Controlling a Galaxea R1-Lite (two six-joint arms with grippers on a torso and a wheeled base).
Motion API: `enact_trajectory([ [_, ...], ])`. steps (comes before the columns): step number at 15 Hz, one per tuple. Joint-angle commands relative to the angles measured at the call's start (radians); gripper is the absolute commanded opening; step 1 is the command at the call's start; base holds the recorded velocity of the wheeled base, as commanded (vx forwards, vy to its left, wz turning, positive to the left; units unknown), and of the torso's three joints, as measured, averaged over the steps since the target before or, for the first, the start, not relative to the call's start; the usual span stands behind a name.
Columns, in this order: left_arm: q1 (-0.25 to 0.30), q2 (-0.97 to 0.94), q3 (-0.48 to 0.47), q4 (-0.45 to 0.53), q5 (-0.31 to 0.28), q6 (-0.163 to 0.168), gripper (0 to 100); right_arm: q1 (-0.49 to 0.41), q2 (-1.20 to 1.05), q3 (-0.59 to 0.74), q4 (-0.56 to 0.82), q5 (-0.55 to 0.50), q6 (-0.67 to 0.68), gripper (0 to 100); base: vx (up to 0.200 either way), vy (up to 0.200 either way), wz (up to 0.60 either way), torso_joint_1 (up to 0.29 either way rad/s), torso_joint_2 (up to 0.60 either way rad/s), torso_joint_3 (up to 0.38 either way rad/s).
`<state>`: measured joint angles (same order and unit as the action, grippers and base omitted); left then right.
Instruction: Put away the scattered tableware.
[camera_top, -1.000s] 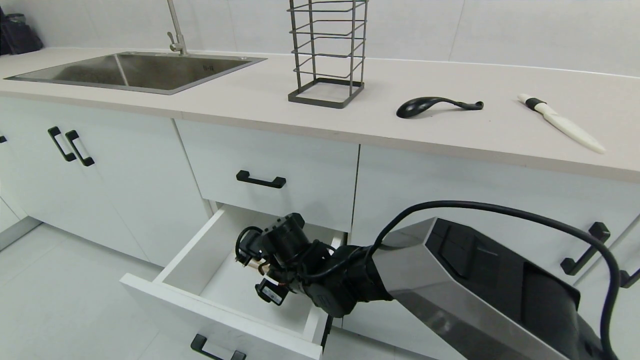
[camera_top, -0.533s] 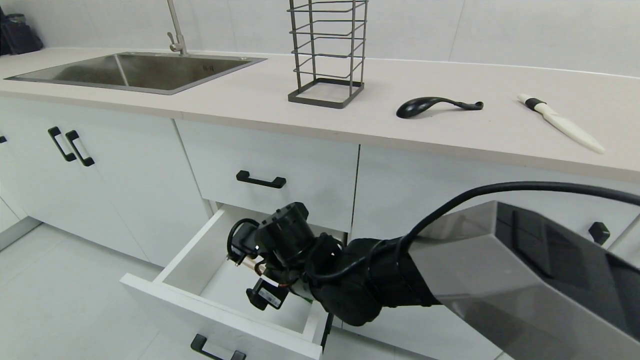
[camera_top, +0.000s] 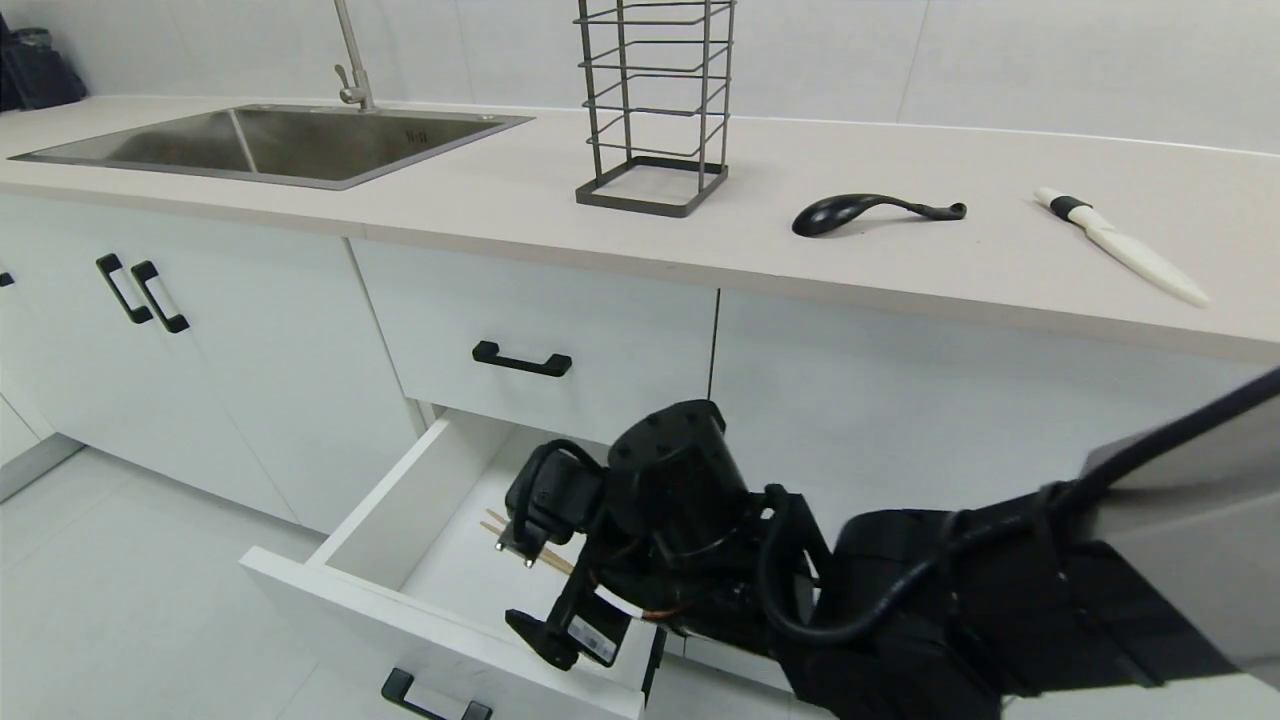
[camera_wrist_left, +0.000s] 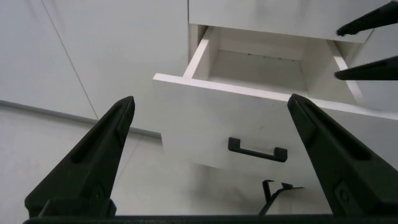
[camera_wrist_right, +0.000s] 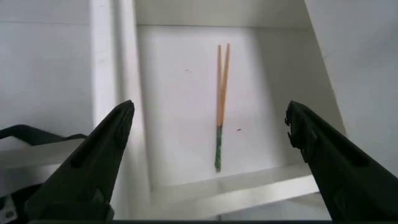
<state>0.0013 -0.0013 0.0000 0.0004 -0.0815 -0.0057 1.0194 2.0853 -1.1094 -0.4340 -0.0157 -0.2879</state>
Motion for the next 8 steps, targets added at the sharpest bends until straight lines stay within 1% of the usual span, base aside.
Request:
enact_trajectory([
  [1, 0.0, 0.001, 0.0, 0.0, 0.0, 0.0, 100, -0.03, -0.189, 0.233, -0.18, 0.073, -0.001, 100, 0.0, 0.0, 0.0, 0.0, 0.0, 0.0],
  [3, 0.0, 0.001, 0.0, 0.0, 0.0, 0.0, 100, -0.044, -0.26, 0.345, -0.247, 0.1, -0.002, 100, 0.0, 0.0, 0.0, 0.0, 0.0, 0.0],
  [4, 0.0, 0.001, 0.0, 0.001, 0.0, 0.0, 100, -0.044, -0.309, 0.39, -0.255, 0.117, -0.002, 100, 0.0, 0.0, 0.0, 0.0, 0.0, 0.0],
  [6, 0.0, 0.001, 0.0, 0.0, 0.0, 0.0, 100, -0.038, -0.366, 0.401, -0.258, 0.132, -0.014, 100, 0.0, 0.0, 0.0, 0.0, 0.0, 0.0],
  [8, 0.0, 0.001, 0.0, 0.0, 0.0, 0.0, 100, -0.035, -0.395, 0.414, -0.258, 0.186, -0.036, 100, 0.0, 0.0, 0.0, 0.0, 0.0, 0.0],
])
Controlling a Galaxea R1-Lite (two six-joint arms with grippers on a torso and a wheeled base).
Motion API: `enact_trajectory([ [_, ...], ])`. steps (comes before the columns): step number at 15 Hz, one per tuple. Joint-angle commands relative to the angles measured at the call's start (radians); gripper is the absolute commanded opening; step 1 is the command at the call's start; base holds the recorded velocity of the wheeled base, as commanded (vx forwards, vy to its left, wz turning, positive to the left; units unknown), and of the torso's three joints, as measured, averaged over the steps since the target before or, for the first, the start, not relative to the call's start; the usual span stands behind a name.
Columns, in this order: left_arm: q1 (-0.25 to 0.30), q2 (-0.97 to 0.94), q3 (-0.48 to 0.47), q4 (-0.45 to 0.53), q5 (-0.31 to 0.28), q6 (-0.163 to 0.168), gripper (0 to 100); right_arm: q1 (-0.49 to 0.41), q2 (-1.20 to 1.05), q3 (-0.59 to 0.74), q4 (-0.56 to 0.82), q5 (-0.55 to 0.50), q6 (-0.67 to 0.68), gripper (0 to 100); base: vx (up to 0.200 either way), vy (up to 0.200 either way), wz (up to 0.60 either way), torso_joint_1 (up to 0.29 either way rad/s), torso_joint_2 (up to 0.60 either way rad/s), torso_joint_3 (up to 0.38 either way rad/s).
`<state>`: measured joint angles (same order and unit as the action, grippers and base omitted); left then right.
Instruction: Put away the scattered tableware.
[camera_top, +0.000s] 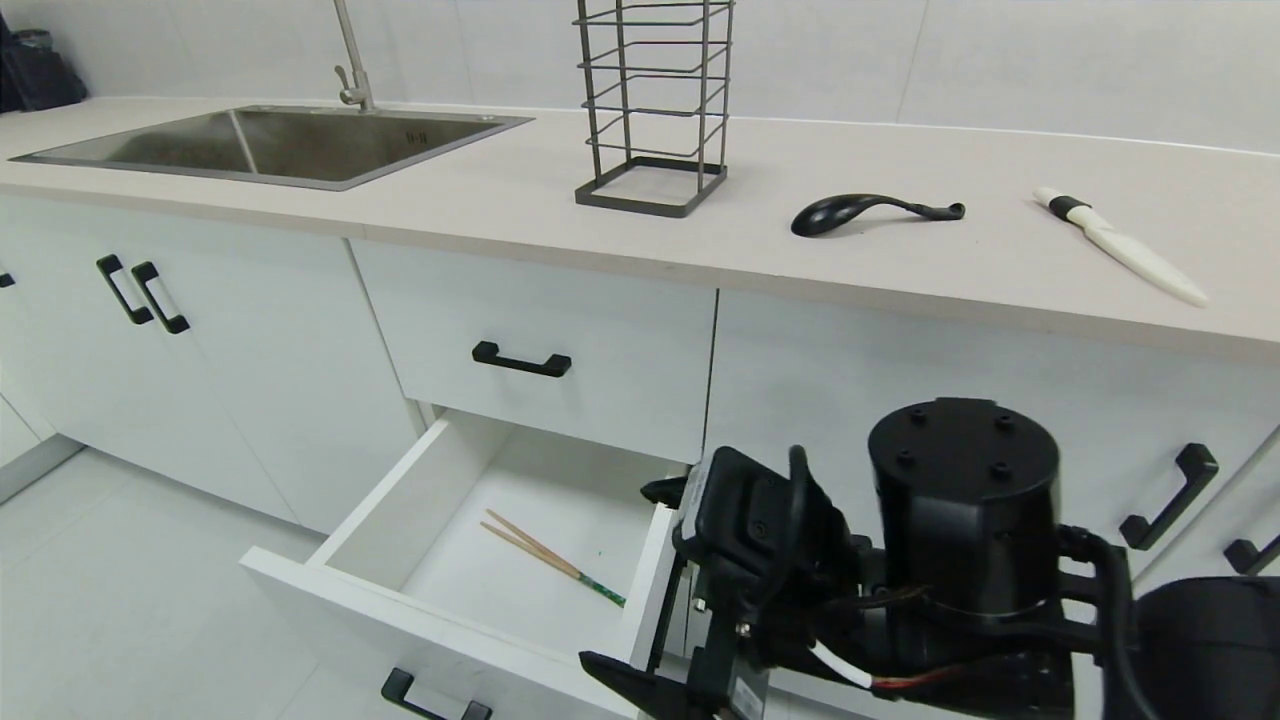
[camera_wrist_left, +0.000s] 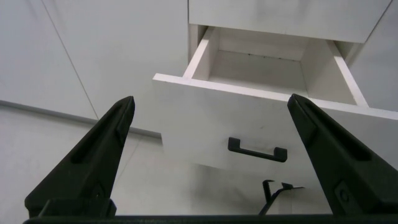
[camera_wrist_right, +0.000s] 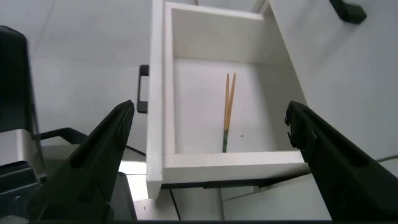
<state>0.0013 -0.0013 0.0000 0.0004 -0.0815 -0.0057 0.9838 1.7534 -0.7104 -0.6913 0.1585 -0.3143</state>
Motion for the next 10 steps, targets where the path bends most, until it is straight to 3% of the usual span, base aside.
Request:
enact_trajectory([
  [1, 0.0, 0.001, 0.0, 0.0, 0.0, 0.0, 100, 0.001, -0.074, 0.029, 0.001, 0.01, -0.009, 100, 0.0, 0.0, 0.0, 0.0, 0.0, 0.0],
  [5, 0.0, 0.001, 0.0, 0.001, 0.0, 0.0, 100, 0.006, -0.086, 0.154, 0.004, 0.016, -0.02, 100, 0.0, 0.0, 0.0, 0.0, 0.0, 0.0],
  [10, 0.0, 0.001, 0.0, 0.0, 0.0, 0.0, 100, 0.061, -0.045, 0.166, -0.002, 0.016, -0.012, 100, 0.0, 0.0, 0.0, 0.0, 0.0, 0.0],
])
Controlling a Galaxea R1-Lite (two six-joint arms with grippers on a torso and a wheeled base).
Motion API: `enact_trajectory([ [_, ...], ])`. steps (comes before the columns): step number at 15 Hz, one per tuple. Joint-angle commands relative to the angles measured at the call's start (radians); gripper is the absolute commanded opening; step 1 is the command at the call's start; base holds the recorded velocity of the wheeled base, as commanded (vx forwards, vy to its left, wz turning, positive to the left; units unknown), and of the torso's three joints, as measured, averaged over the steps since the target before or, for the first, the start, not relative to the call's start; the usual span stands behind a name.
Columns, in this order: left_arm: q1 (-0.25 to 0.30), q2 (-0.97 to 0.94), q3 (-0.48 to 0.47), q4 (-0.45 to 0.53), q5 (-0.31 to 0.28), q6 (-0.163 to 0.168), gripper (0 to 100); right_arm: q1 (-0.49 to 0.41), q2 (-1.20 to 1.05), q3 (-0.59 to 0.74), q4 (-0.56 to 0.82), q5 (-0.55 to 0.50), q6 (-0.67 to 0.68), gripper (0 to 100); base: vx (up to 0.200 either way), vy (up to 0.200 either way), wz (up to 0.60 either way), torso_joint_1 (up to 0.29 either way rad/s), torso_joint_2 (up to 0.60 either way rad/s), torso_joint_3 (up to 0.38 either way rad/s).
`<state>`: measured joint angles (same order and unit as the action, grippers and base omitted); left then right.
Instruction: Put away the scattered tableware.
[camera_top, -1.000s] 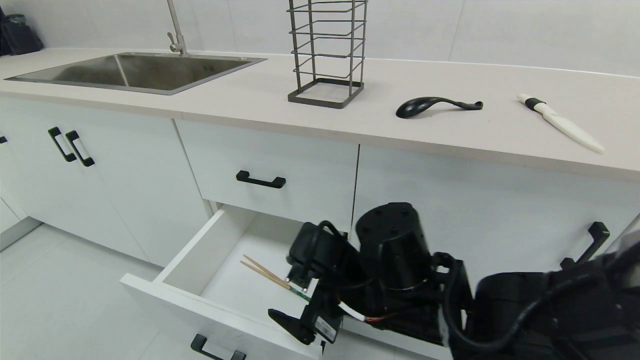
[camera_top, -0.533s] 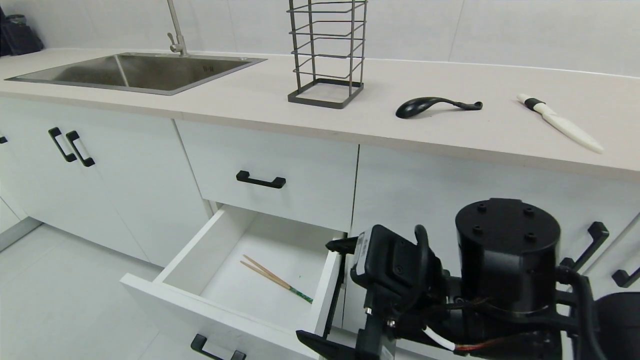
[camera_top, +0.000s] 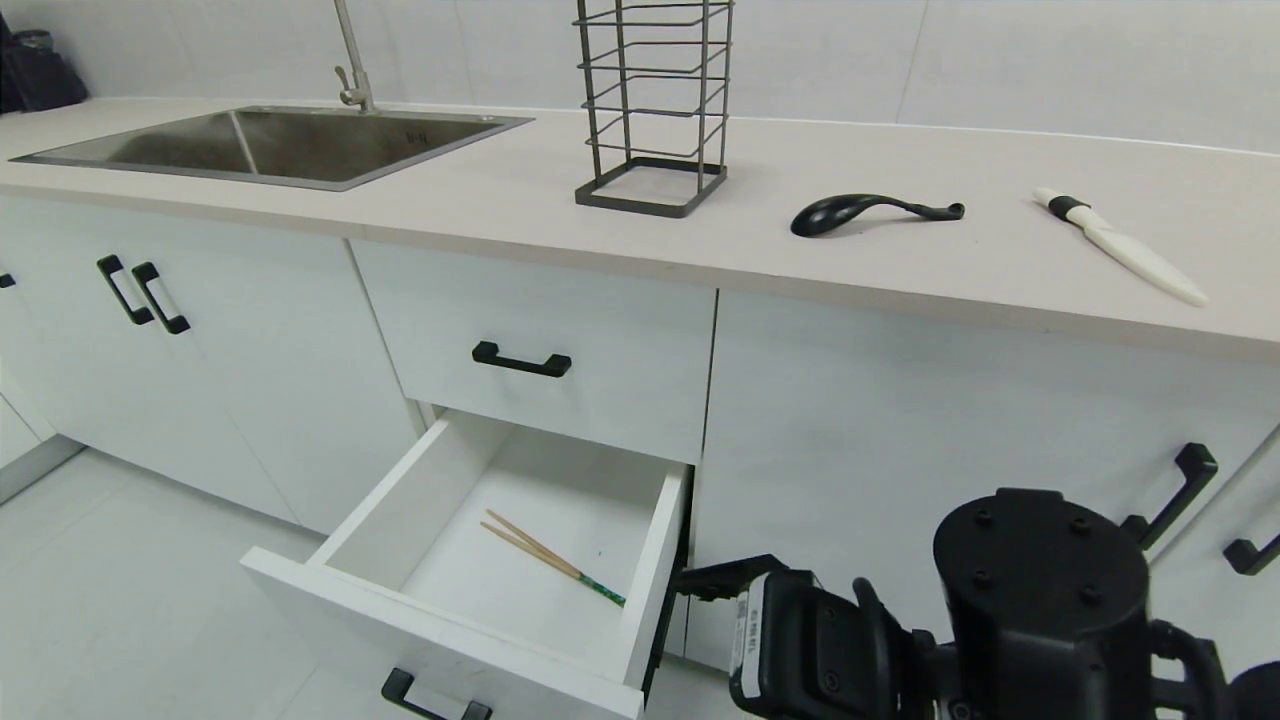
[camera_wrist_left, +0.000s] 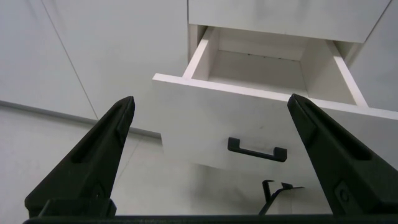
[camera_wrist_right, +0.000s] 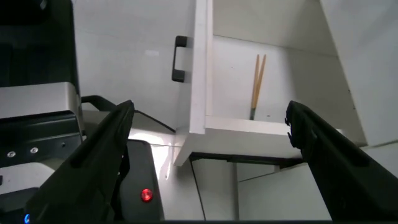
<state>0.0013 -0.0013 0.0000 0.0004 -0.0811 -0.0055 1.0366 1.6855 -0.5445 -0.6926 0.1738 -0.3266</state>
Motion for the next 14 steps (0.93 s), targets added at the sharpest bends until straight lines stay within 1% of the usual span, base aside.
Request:
enact_trajectory([
  [1, 0.0, 0.001, 0.0, 0.0, 0.0, -0.001, 100, 0.008, 0.033, 0.001, -0.001, 0.001, 0.008, 100, 0.0, 0.0, 0.0, 0.0, 0.0, 0.0],
  [6, 0.0, 0.001, 0.0, 0.001, 0.0, -0.001, 100, -0.004, 0.063, -0.014, -0.001, 0.003, 0.008, 100, 0.0, 0.0, 0.0, 0.019, -0.03, -0.006],
  [10, 0.0, 0.001, 0.0, 0.001, 0.0, -0.001, 100, -0.009, 0.065, -0.023, 0.001, 0.003, 0.008, 100, 0.0, 0.0, 0.0, 0.21, -0.08, -0.084],
  [12, 0.0, 0.001, 0.0, 0.0, 0.0, -0.001, 100, -0.009, 0.069, -0.02, 0.001, 0.004, 0.009, 100, 0.0, 0.0, 0.0, 0.256, -0.39, -0.234],
  [14, 0.0, 0.001, 0.0, 0.001, 0.0, -0.001, 100, -0.009, 0.072, -0.017, 0.001, 0.004, 0.009, 100, 0.0, 0.0, 0.0, 0.183, -0.71, -0.195],
])
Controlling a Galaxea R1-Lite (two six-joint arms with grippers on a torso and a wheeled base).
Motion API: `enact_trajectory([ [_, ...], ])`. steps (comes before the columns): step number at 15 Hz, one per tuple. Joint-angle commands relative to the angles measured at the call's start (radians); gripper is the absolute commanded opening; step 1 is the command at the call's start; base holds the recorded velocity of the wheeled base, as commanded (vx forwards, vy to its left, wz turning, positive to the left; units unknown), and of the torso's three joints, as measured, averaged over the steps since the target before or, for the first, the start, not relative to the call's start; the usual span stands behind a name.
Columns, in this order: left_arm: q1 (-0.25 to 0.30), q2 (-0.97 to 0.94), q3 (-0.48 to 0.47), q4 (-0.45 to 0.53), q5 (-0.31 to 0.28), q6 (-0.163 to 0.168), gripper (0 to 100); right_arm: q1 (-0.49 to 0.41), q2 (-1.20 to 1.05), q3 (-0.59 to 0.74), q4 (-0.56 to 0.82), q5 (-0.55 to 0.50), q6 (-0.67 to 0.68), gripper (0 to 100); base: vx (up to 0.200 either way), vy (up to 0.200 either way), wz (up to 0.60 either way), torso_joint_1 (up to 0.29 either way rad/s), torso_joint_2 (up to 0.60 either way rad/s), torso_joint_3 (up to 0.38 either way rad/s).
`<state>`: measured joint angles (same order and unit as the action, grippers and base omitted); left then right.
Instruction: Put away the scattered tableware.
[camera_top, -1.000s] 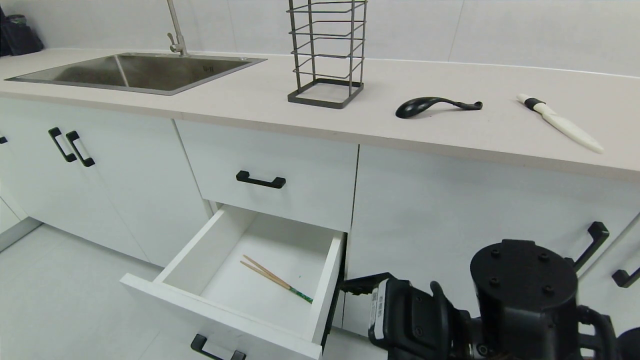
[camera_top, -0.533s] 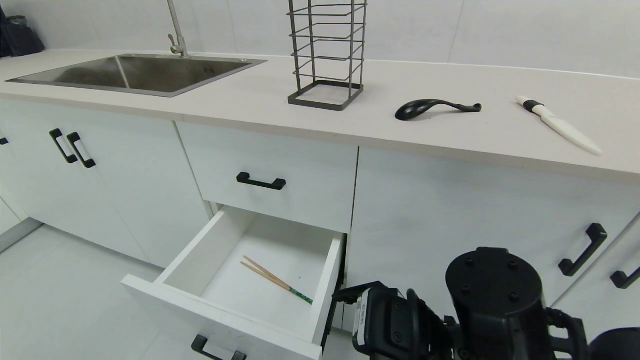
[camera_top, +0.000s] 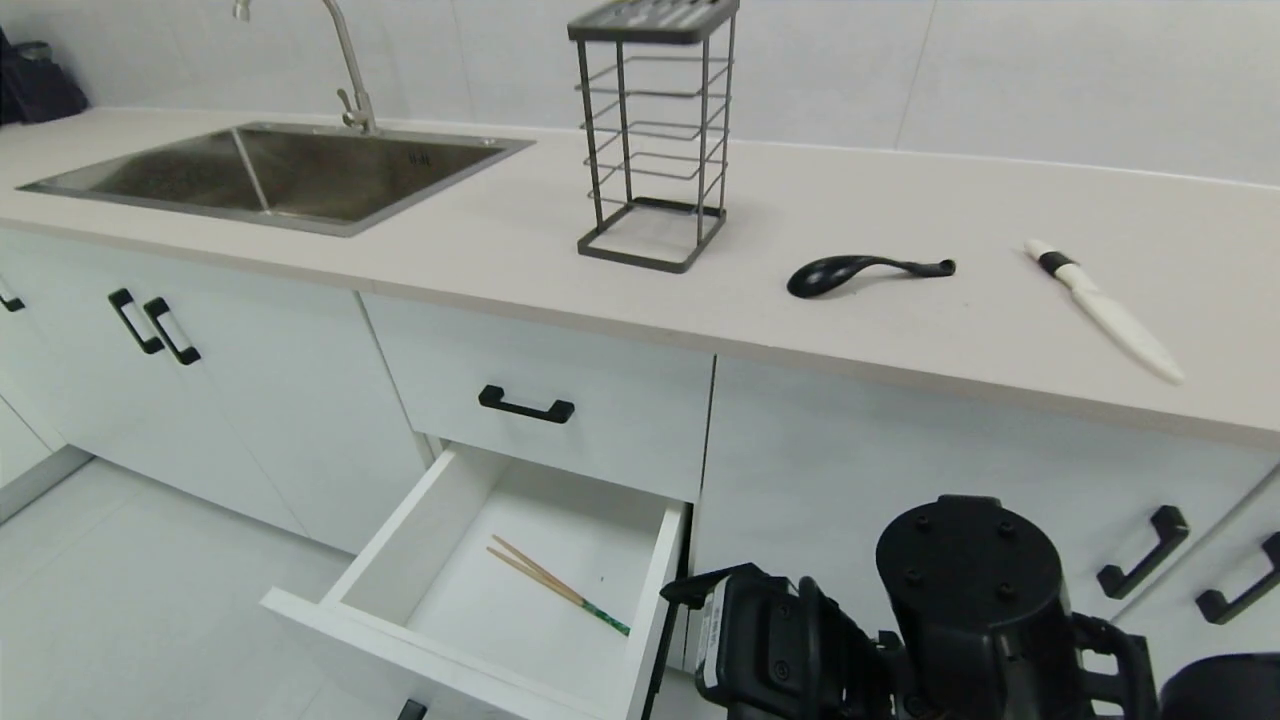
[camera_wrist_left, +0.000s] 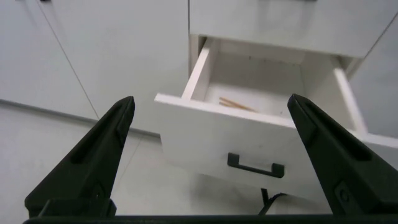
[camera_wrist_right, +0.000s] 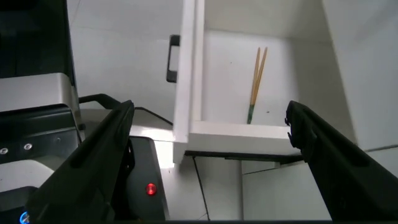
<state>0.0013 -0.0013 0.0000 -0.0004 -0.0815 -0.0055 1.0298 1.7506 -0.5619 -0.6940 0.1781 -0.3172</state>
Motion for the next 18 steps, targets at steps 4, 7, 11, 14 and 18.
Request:
enact_trajectory([
  [4, 0.0, 0.001, 0.0, 0.002, 0.0, -0.001, 100, -0.005, 0.007, -0.001, 0.002, 0.0, 0.0, 100, 0.0, 0.0, 0.0, 0.224, -0.52, -0.203],
  [7, 0.0, 0.001, 0.0, 0.002, 0.0, -0.001, 100, -0.008, 0.01, -0.001, 0.002, 0.0, 0.0, 100, 0.0, 0.0, 0.0, 0.097, -0.48, -0.222],
  [11, 0.0, 0.001, 0.0, 0.002, 0.0, -0.001, 100, -0.013, 0.017, -0.006, 0.002, 0.0, 0.0, 100, 0.0, 0.0, 0.0, 0.349, -0.48, -0.229],
  [14, 0.0, 0.001, 0.0, 0.002, 0.0, -0.001, 100, -0.017, 0.017, -0.007, 0.004, 0.0, 0.001, 100, 0.0, 0.0, 0.0, 0.295, -0.51, -0.243],
  [18, 0.0, 0.001, 0.0, 0.002, 0.0, -0.001, 100, -0.019, 0.021, -0.01, 0.004, 0.0, 0.001, 100, 0.0, 0.0, 0.0, 0.283, -0.52, -0.25],
])
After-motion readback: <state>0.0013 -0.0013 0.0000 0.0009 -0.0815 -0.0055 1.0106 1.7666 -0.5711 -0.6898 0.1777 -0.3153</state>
